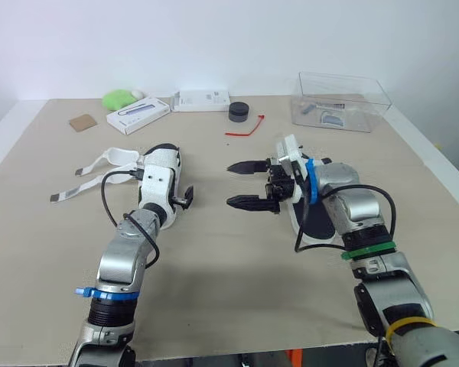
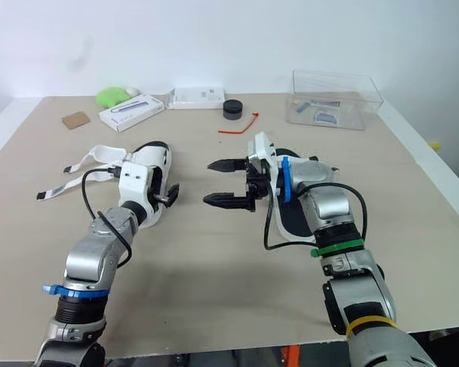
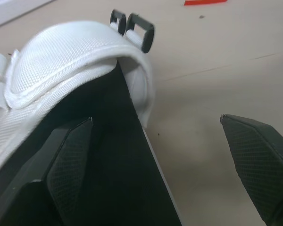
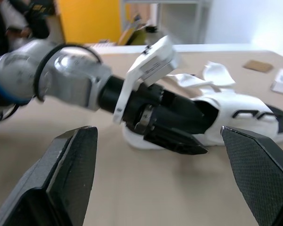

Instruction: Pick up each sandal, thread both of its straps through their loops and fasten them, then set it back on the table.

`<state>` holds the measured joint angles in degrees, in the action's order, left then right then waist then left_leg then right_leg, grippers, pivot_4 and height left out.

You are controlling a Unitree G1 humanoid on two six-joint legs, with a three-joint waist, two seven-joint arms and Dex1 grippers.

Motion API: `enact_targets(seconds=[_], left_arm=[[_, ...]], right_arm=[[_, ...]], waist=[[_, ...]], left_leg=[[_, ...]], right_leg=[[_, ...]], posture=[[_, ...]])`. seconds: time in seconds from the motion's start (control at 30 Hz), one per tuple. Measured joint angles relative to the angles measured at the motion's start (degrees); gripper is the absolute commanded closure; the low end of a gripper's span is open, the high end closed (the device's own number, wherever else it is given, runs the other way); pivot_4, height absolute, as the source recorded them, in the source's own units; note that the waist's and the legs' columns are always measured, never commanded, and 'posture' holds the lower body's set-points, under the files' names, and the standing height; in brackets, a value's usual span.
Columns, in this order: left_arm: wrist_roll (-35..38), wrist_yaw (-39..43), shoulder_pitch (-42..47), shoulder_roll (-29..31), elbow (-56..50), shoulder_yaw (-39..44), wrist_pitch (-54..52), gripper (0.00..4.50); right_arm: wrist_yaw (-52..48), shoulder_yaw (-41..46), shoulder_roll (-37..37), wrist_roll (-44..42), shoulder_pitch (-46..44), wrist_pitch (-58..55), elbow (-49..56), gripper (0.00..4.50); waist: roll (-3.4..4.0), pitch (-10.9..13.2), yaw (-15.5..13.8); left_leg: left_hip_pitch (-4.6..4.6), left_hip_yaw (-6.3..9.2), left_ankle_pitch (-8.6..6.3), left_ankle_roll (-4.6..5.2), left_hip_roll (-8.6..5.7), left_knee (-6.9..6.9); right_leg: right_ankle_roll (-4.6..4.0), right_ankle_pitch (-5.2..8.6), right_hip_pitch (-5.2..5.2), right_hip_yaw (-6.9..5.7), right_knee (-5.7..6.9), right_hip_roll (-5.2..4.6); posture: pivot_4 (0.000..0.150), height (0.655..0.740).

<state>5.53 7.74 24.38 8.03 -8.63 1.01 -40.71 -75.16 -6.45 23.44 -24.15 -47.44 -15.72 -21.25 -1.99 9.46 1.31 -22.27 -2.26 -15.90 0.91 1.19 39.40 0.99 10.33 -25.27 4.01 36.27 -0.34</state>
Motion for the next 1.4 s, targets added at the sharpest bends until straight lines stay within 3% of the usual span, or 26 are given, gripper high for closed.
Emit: enact_targets(seconds=[0.33,0.43,0.67,0.83,0.97,1.2,1.4], left_arm=[[0.70,-2.21,6.55,-2.02,9.48,1.93,2.10,0.00],[1.86,-2.37,9.36,-2.46,13.13,3.63,2.09,0.81],[3.59,-2.13,13.56,-1.75,19.26,6.75,3.04,4.36],[4.12,-0.43,13.86,-0.26,20.67,6.68,4.07,4.46],[4.70,5.76,12.31,3.10,20.45,4.92,6.30,4.46],[9.19,38.92,-1.26,20.03,7.17,-3.53,22.05,4.46],[10.17,55.24,-5.36,26.93,7.43,-5.36,35.38,4.46]], right_arm=[[2.01,0.61,-0.37,-0.02,-0.59,-1.21,-0.46,0.02],[2.15,0.60,-0.78,0.24,-0.61,-0.65,-0.49,0.00],[1.95,0.57,-1.00,1.00,-0.68,0.18,-1.36,0.00],[1.76,0.56,-1.19,1.39,-0.68,0.67,-1.41,0.00],[1.76,0.55,-1.07,1.43,-0.76,-0.23,-1.43,0.00],[1.75,1.14,0.82,1.37,-0.44,-1.72,-1.25,0.00],[1.90,1.16,0.39,1.34,1.73,-2.26,1.34,0.00]], waist=[[0.00,0.00,0.00],[0.00,0.00,0.01],[0.00,0.00,0.02],[0.01,0.00,0.03],[0.01,0.00,0.15],[0.04,0.02,0.88],[0.04,0.02,0.94]], left_leg=[[0.00,0.00,0.01,-0.01,-0.02,0.00],[-0.01,0.01,0.02,-0.04,-0.04,0.01],[-0.03,0.03,0.02,-0.04,-0.04,0.00],[-0.01,0.03,0.05,-0.10,-0.04,0.00],[-0.02,0.01,0.08,-0.15,-0.02,-0.02],[-0.07,-0.05,-0.02,-0.45,0.13,-0.10],[-0.08,-0.06,-0.01,-0.42,0.12,-0.08]], right_leg=[[0.03,-0.01,0.00,0.00,0.02,-0.01],[0.04,-0.02,0.00,0.00,0.01,0.00],[0.04,-0.02,-0.01,-0.01,0.02,-0.01],[0.04,-0.04,-0.01,-0.01,0.03,-0.01],[0.01,-0.06,-0.05,-0.01,0.05,0.05],[-0.17,0.06,-0.17,-0.14,0.06,0.00],[-0.12,0.10,-0.16,-0.15,0.03,0.04]], posture=[[0.150,0.7400],[0.150,0.7400],[0.150,0.7400],[0.150,0.7400],[0.150,0.7400],[0.150,0.7400],[0.150,0.7400]])
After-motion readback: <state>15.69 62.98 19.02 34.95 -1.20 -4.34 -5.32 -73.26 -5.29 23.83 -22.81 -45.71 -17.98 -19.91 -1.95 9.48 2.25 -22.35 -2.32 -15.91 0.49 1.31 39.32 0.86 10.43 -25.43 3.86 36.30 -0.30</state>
